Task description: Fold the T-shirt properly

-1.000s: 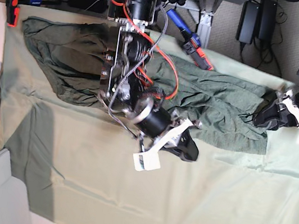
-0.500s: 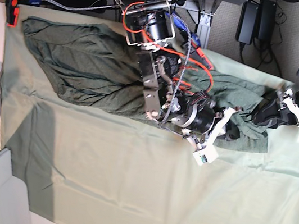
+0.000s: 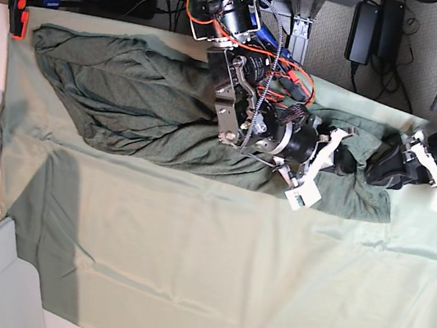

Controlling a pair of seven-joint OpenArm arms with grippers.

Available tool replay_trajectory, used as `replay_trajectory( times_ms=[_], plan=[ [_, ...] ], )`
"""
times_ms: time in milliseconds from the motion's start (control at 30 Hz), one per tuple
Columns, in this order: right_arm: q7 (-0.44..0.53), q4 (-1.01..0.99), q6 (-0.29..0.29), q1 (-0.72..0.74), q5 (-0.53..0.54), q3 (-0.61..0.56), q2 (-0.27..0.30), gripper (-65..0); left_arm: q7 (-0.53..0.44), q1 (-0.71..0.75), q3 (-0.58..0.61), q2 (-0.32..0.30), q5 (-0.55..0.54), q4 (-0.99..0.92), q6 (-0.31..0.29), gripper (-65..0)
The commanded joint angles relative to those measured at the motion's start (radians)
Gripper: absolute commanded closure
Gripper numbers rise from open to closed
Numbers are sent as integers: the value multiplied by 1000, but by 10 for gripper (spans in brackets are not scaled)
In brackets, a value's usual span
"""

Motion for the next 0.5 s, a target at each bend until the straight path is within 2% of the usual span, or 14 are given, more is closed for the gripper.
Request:
replay_trajectory(
  times_ms=[0, 167, 400, 433, 467],
  plan=[
    [-22, 10, 4, 9, -10, -1, -6, 0, -7, -7, -1, 4, -24, 12, -8, -376],
    [-27, 10, 5, 9, 11, -1, -6, 0, -8, -8, -1, 45, 17, 12, -8, -376],
    [-33, 10, 4, 9, 11, -1, -6, 0, -34, -8, -1, 49, 63, 12, -8, -373],
    [-33, 10, 5, 9, 11, -1, -6, 0, -51, -8, -1, 49, 82, 12, -8, -369],
    [-33, 10, 4, 9, 11, -1, -6, 0, -64, -8, -1, 48, 94, 12, -8, -330]
  ],
)
